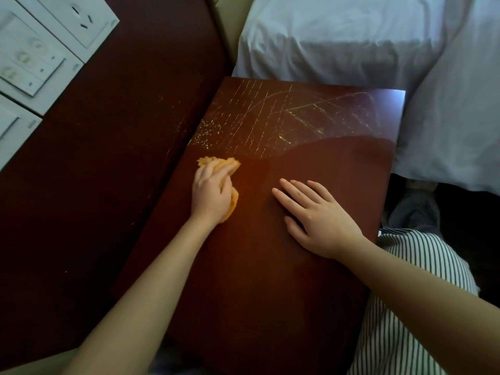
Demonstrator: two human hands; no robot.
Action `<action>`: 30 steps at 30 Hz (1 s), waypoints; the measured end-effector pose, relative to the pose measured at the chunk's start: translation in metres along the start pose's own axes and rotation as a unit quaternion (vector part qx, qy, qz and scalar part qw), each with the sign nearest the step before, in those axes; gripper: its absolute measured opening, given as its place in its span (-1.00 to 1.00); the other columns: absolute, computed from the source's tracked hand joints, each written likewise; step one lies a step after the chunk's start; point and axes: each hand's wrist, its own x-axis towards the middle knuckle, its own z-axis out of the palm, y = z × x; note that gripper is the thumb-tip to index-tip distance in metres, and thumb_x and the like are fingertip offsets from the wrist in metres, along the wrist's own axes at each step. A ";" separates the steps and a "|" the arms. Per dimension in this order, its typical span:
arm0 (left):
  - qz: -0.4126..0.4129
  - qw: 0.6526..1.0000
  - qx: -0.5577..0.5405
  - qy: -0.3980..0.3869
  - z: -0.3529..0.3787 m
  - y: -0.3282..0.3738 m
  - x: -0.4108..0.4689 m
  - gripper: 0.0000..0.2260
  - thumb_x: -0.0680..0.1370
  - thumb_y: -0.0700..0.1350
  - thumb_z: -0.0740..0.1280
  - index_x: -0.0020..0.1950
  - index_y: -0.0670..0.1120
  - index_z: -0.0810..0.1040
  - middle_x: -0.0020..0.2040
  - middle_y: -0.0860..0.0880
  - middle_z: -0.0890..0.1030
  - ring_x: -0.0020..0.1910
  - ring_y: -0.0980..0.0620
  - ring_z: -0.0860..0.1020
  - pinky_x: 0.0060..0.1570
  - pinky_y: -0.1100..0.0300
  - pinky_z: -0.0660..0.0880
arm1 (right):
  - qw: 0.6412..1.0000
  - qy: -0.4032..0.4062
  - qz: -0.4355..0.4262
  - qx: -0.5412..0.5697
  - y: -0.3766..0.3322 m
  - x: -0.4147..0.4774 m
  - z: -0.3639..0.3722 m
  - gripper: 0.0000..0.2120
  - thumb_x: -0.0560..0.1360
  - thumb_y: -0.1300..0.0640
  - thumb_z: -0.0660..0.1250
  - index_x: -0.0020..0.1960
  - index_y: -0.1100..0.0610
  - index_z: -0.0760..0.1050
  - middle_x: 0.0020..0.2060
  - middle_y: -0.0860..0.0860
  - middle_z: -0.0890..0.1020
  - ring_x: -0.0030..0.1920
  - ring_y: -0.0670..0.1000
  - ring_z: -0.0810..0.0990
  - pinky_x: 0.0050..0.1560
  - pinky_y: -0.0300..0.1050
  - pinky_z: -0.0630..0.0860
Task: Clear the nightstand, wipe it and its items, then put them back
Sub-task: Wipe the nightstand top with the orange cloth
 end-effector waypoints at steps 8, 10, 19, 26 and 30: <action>-0.134 0.989 0.026 0.062 -0.021 -0.034 0.003 -0.69 0.59 -0.19 0.15 0.31 -0.02 0.48 0.33 -0.05 0.42 0.37 -0.10 0.28 0.38 0.01 0.17 | 1.000 -0.001 -0.004 -0.001 0.000 0.000 -0.001 -0.50 0.55 -0.02 0.03 0.43 0.11 0.33 0.37 0.11 0.42 0.35 0.13 0.42 0.37 -0.01 0.07; -0.193 0.976 0.036 0.092 -0.016 -0.021 0.017 -0.68 0.60 -0.19 0.15 0.33 -0.02 0.46 0.34 -0.05 0.40 0.38 -0.08 0.26 0.39 0.07 0.13 | 1.000 -0.003 -0.002 -0.001 0.000 0.000 -0.001 -0.50 0.55 -0.02 0.03 0.44 0.10 0.32 0.38 0.11 0.41 0.36 0.13 0.41 0.37 -0.01 0.06; -0.027 0.999 0.017 0.011 0.003 0.002 0.000 -0.68 0.59 -0.18 0.15 0.30 0.02 0.49 0.33 -0.03 0.43 0.37 -0.06 0.29 0.33 0.09 0.19 | 1.000 -0.007 0.011 0.008 -0.001 -0.001 -0.002 -0.50 0.54 -0.02 0.04 0.44 0.10 0.33 0.38 0.10 0.41 0.36 0.12 0.41 0.38 0.00 0.10; -0.029 0.999 0.019 -0.009 -0.024 -0.038 -0.019 -0.68 0.59 -0.19 0.16 0.31 0.00 0.49 0.30 -0.04 0.44 0.33 -0.08 0.32 0.30 0.12 0.22 | 1.000 -0.006 0.012 0.010 -0.001 -0.001 -0.001 -0.50 0.53 -0.02 0.04 0.43 0.10 0.34 0.38 0.09 0.42 0.36 0.11 0.41 0.38 -0.01 0.10; -0.188 0.979 0.043 0.069 -0.019 -0.026 0.015 -0.67 0.60 -0.18 0.15 0.35 0.00 0.44 0.37 -0.05 0.38 0.40 -0.11 0.23 0.38 0.02 0.16 | 1.000 -0.007 0.011 0.003 -0.001 -0.001 -0.001 -0.50 0.53 -0.02 0.04 0.43 0.10 0.34 0.38 0.09 0.42 0.36 0.11 0.41 0.38 -0.02 0.08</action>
